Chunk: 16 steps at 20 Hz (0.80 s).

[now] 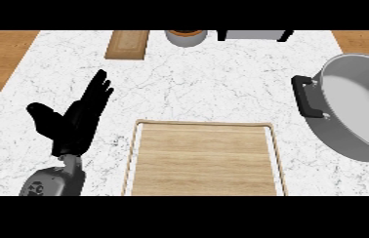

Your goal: Pick the tomato from the tray and place it in the pot

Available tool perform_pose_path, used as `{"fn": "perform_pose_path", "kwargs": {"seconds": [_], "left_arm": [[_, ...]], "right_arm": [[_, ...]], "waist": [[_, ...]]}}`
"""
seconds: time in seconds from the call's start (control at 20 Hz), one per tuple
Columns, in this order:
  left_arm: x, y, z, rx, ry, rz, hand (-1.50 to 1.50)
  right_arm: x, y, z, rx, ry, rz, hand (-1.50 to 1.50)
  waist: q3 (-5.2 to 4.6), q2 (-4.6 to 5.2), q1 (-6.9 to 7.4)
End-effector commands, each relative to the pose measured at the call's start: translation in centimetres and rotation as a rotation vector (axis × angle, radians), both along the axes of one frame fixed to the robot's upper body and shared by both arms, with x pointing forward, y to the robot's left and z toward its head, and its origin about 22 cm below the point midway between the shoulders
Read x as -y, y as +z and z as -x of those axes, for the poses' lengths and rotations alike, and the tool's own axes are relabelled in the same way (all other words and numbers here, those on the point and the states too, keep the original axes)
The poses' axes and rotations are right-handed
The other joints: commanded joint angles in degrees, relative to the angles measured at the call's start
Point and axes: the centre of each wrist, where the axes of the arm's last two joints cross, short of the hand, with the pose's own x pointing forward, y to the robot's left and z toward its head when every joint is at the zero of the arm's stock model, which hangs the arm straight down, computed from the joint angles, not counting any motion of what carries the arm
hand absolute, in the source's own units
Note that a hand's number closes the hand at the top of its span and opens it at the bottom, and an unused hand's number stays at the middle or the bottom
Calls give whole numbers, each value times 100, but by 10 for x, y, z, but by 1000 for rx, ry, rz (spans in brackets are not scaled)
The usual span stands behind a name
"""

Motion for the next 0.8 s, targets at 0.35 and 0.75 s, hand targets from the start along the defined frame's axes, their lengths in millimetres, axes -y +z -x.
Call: {"fn": "perform_pose_path", "kwargs": {"seconds": [0.35, 0.75], "left_arm": [[1, 5, -3, 2, 25, -3, 0], [7, 12, 11, 8, 18, -14, 0]], "right_arm": [[7, -42, -22, 177, -19, -376, -150], [51, -28, -7, 491, -191, -409, -150]], "waist": [[5, -22, -114], [6, -20, -71]]}}
